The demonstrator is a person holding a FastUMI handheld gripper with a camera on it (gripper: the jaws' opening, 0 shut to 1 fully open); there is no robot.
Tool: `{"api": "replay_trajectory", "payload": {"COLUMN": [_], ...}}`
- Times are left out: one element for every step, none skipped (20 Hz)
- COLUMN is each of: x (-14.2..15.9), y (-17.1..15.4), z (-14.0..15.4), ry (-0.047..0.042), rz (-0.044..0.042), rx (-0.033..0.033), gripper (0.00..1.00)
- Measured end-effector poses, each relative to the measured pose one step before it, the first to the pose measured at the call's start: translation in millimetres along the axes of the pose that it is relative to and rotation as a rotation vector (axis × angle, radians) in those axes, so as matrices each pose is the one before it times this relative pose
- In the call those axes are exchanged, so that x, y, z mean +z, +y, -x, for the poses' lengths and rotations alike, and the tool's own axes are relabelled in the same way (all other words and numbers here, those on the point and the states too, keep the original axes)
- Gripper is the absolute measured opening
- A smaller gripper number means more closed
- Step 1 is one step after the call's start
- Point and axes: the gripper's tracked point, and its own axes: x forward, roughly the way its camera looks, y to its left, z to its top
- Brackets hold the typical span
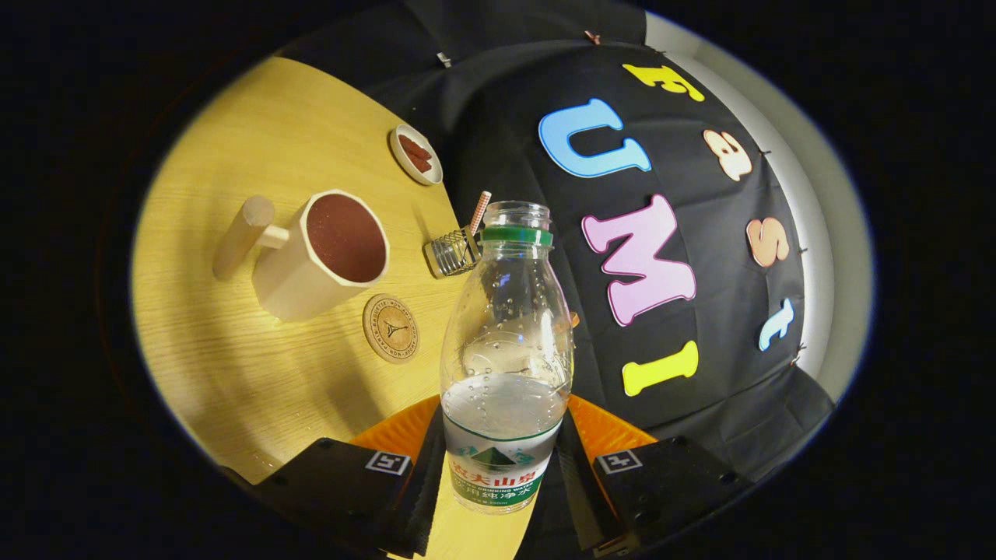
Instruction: Take the bottle from table, then pour the juice into the cup, finally place the bottle on the coaster
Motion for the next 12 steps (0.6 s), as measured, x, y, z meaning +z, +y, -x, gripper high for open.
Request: {"api": "replay_trajectory", "payload": {"x": [-0.04,0.14,-1.02,-0.68,0.92,1.46,0.95,0.89,1.40,0.33,0.64,0.59], "y": [1.30,0.86,0.86,0.82,0.45,-0.04,0.30,1.56,0.26,1.13,0.57,1.94], "z": [-0.69,-1.96,0.37,-1.10,-0.31,-0.58,-0.39,-0.51,-0.90,-1.42,-0.49,-0.51], "ry": [0.00348,0.00461,0.00767,0.00382,0.00127,0.00183,-0.00037,0.00109,0.00005,-0.00014,0.00185,0.00279], "rz": [0.02884,0.03072,0.02838,0.02079,0.01550,0.01379,0.01323,0.01582,0.01636,0.01328,0.01055,0.01061], "rx": [0.00116,0.00143,0.00180,0.00089,0.00110,0.00183,0.00395,0.00382,0.00457,0.00455,0.00746,0.00390], "gripper": [0.72,0.72,0.72,0.72,0.72,0.72,0.72,0.72,0.72,0.72,0.72,0.71]}}
